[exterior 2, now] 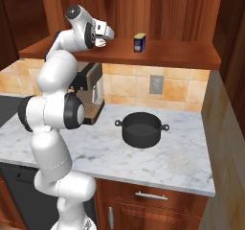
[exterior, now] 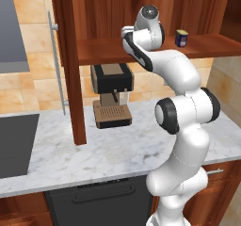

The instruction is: Restock the canned food cabinet by taking the new fresh canned food from the counter and placing it in the cabinet. Then, take the old canned food from the cabinet and place it on the counter.

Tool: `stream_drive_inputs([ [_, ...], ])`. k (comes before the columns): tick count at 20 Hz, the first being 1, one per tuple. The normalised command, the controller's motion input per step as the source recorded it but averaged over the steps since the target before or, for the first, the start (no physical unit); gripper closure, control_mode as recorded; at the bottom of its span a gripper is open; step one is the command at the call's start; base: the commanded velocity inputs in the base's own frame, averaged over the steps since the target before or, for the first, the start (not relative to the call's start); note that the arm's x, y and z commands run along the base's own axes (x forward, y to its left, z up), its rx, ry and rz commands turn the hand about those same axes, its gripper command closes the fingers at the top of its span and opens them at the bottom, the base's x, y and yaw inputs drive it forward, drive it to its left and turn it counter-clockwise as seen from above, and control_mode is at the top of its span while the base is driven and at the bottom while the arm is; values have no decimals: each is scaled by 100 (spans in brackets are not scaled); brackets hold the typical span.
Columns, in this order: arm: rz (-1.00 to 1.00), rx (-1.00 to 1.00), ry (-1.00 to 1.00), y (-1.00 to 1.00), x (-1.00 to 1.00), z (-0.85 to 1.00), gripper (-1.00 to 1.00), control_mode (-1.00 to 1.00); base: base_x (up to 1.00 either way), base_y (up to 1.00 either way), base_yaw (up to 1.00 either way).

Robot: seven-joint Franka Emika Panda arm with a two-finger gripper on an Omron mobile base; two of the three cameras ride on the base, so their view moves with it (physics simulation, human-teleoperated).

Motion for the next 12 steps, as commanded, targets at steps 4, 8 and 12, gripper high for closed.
stream_drive_inputs([
  [4,0,-2,0,0,16,-7,100,-100,0,0,0],
  [8,0,0,-1,0,-32,0,100,-100,0,0,0],
  [12,2,1,-18,0,-100,3,100,-100,0,0,0],
])
